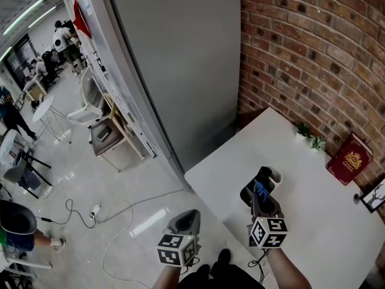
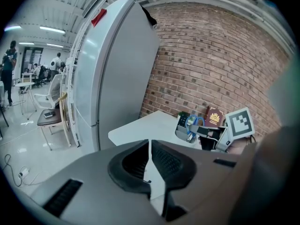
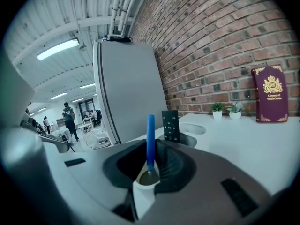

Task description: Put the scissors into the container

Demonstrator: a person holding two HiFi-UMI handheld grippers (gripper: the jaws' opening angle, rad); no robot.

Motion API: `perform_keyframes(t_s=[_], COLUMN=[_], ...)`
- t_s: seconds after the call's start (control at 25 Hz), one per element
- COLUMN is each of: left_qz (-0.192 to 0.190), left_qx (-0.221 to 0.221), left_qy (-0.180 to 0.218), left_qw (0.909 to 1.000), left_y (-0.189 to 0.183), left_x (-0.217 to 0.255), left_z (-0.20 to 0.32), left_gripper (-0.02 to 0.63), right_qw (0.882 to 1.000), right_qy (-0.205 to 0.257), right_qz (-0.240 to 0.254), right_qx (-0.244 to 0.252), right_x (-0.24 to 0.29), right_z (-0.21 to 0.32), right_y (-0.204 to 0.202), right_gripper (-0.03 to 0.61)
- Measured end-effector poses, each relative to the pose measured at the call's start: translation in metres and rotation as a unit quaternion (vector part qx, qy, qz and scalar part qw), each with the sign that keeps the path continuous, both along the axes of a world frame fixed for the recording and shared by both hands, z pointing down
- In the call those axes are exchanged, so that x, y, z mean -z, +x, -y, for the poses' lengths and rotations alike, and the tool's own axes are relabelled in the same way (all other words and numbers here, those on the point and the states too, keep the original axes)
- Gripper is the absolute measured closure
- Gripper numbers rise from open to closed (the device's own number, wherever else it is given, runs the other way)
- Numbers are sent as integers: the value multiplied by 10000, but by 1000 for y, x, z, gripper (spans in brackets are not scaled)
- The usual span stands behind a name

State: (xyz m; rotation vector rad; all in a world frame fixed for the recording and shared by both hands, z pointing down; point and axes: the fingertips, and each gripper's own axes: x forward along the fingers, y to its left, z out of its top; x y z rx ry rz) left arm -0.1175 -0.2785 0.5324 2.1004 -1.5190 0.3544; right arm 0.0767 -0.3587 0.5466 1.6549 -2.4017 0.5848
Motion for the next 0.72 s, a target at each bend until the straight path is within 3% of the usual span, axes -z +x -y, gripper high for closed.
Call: perform_keyframes(t_s=[0.72], left_qz=[-62], left_qx=[-57], left_qy=[-103], left_qw=[9999], left_y=[0], left_x=[-4], left_z=[-8], left_gripper=[592], right_qw=[9997], right_qy=[-191], right_qz=[28], right_qx=[-117], right_x=[-11], right_z=[-8], right_y=[7], right_gripper=[525])
